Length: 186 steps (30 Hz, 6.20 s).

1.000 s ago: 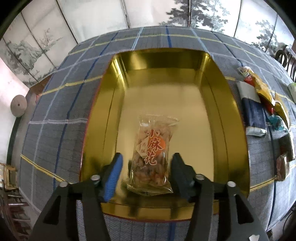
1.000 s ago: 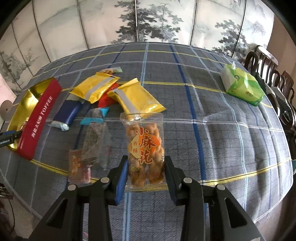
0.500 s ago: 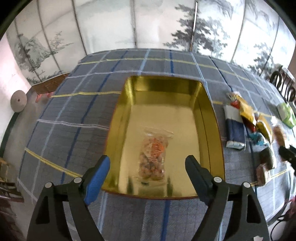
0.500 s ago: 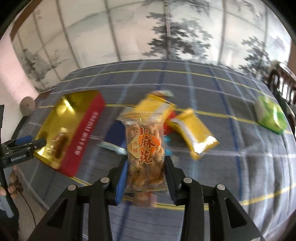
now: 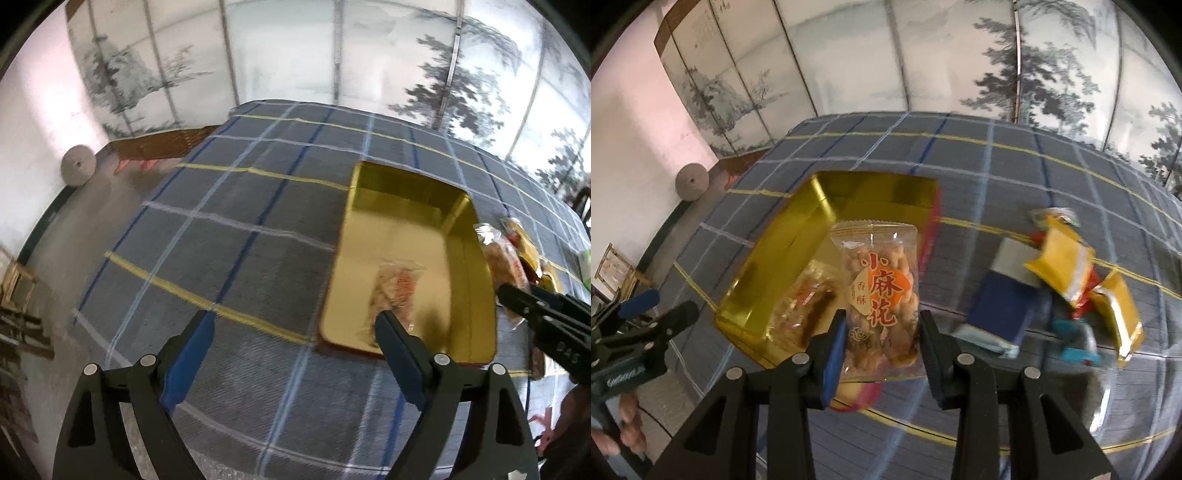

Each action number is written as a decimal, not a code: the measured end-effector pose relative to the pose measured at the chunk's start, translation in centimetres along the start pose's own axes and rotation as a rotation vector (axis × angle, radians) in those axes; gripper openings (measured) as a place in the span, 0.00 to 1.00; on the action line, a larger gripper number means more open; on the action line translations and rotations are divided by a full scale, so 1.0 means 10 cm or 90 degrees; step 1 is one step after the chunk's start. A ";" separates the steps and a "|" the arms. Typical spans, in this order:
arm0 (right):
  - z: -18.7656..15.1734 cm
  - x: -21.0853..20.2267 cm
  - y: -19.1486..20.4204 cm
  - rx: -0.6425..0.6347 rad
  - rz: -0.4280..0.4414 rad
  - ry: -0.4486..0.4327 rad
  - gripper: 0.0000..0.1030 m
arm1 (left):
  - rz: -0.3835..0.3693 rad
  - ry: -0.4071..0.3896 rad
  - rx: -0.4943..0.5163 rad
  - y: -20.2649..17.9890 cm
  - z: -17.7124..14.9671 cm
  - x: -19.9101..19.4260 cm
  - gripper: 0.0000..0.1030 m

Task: Organize snacks

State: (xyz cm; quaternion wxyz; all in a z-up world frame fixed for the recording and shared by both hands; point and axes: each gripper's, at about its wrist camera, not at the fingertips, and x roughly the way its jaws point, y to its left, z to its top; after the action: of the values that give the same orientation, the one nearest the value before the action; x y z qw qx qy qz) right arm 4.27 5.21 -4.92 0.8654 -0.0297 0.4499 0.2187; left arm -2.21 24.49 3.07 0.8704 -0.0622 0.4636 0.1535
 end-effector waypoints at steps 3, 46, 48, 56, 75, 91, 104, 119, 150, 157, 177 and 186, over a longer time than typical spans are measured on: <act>0.04 0.12 0.19 -0.025 -0.012 0.003 0.37 | 0.014 0.005 -0.012 0.10 -0.02 0.01 0.84; -0.04 0.63 0.56 -0.101 -0.041 0.053 0.48 | 0.033 0.023 -0.024 0.21 -0.08 -0.05 0.84; -0.04 0.59 0.57 -0.105 -0.040 0.048 0.49 | 0.032 0.024 -0.023 0.18 -0.10 -0.05 0.84; -0.05 0.34 0.51 -0.106 -0.007 0.021 0.51 | 0.018 0.018 -0.017 0.04 -0.11 -0.09 0.84; -0.43 -0.46 -1.01 -0.002 -0.098 -0.016 0.51 | -0.073 0.018 0.081 -0.95 -0.15 -0.17 0.84; -0.84 -0.27 -1.67 0.075 -0.117 0.029 0.50 | -0.114 0.043 0.162 -1.73 -0.38 -0.14 0.84; -0.80 -0.21 -1.67 0.038 -0.089 0.017 0.28 | -0.130 0.077 0.192 -2.17 -0.56 -0.02 0.84; -1.05 -0.48 -2.14 0.043 -0.145 0.000 0.27 | -0.182 0.084 0.264 -2.82 -0.72 -0.04 0.84; -1.15 -0.56 -2.28 0.075 -0.134 -0.008 0.27 | -0.201 0.137 0.279 -3.11 -0.79 0.36 0.27; -1.14 -0.54 -2.27 0.073 -0.139 0.001 0.27 | -0.202 0.131 0.282 -3.03 -0.78 0.29 0.27; -1.16 -0.46 -2.24 0.082 -0.156 0.013 0.26 | -0.186 0.065 0.291 -2.73 -0.55 -0.07 0.27; -1.15 -0.43 -2.23 0.087 -0.165 0.017 0.26 | -0.126 0.033 0.234 -2.15 -0.15 -0.08 0.27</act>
State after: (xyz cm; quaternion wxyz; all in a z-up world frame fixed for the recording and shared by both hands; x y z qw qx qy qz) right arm 2.36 -19.33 -11.55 0.8803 -0.0316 0.4677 0.0732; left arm 3.16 3.59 2.13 0.8658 0.0483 0.4975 -0.0219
